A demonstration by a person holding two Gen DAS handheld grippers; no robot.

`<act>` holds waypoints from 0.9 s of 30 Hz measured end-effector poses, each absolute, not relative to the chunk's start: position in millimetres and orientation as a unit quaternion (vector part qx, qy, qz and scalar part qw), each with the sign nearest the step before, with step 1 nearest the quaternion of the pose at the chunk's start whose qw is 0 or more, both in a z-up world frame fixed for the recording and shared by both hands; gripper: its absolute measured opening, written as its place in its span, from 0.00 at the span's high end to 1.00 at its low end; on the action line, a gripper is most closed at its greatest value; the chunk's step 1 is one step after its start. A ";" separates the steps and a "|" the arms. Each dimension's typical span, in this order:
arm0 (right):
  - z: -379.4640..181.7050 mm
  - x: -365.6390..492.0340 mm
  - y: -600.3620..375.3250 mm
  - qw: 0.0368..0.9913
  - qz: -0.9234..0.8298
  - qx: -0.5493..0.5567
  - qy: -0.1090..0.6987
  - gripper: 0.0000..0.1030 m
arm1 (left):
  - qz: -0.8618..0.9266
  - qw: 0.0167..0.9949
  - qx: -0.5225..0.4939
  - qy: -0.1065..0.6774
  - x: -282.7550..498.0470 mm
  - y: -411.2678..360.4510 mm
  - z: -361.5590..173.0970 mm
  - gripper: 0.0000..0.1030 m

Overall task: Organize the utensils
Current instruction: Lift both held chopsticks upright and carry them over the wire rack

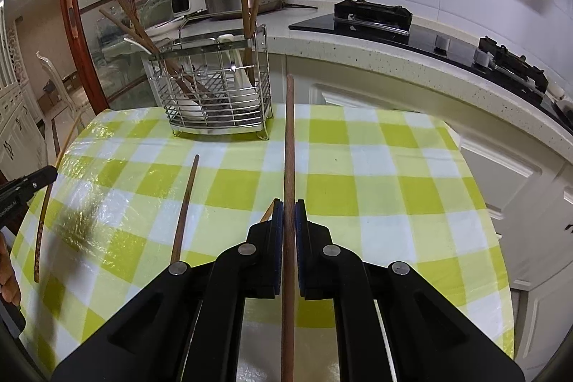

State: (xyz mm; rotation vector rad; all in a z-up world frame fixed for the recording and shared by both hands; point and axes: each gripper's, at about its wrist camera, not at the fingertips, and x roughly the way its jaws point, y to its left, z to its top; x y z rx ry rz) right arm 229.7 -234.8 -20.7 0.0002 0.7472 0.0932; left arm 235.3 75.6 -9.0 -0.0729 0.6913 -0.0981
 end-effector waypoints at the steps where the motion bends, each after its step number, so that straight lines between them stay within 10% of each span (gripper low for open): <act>1: -20.0 228.8 -235.1 0.930 0.046 0.000 0.364 0.93 | -0.049 0.939 -0.036 0.337 235.3 75.2 -7.7 0.93; 27: 5.8 220.0 -239.6 0.943 0.049 0.007 0.329 0.93 | -0.053 0.948 -0.021 0.313 222.0 70.9 15.7 0.93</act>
